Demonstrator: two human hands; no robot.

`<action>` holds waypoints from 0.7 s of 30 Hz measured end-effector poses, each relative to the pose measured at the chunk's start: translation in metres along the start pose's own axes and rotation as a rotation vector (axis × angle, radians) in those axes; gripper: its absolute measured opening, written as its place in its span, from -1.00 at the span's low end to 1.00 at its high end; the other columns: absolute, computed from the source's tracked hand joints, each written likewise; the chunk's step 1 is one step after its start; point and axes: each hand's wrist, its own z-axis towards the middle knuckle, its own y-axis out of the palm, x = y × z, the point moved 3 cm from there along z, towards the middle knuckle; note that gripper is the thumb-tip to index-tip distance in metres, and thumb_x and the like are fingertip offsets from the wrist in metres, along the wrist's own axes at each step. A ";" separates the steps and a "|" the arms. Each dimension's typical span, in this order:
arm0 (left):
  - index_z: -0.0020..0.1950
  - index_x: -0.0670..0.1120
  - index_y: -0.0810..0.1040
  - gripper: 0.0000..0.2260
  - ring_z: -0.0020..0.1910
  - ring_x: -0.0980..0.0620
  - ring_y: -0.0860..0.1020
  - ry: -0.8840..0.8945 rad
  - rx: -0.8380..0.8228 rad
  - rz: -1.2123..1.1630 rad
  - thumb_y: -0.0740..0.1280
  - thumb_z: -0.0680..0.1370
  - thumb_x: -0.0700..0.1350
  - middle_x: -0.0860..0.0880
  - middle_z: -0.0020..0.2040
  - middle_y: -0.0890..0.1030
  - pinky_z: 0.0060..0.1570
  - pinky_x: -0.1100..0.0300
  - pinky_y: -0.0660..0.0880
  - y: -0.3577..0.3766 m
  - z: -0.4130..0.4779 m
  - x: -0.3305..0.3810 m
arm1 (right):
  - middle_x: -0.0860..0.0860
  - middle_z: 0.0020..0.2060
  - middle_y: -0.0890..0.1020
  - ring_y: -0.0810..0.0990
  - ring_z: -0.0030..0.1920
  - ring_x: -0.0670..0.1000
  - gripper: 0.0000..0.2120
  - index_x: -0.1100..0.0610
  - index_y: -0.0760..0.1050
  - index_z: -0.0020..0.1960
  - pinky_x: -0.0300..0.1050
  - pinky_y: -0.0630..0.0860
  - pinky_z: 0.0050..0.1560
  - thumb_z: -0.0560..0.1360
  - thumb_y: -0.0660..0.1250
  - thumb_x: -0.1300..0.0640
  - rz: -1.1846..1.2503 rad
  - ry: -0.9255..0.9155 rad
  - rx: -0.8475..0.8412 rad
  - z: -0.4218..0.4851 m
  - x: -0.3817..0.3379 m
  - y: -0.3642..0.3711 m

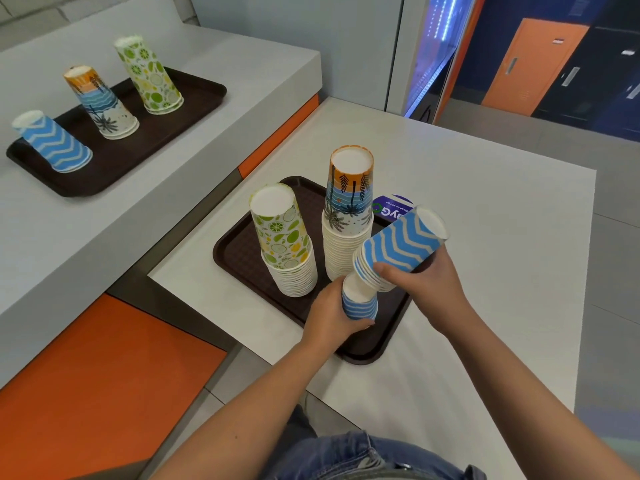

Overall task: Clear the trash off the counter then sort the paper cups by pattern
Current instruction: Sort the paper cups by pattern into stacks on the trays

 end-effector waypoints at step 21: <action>0.21 -0.10 0.48 -0.37 0.03 0.16 0.62 -0.225 0.355 -0.357 0.63 0.21 -0.12 0.07 0.06 0.62 0.02 0.21 0.57 -0.067 -0.040 0.009 | 0.06 0.10 0.66 0.65 0.11 0.04 -0.27 0.20 0.44 0.29 -0.03 0.61 0.07 0.17 0.57 0.08 0.296 0.004 -0.141 -0.009 -0.044 0.016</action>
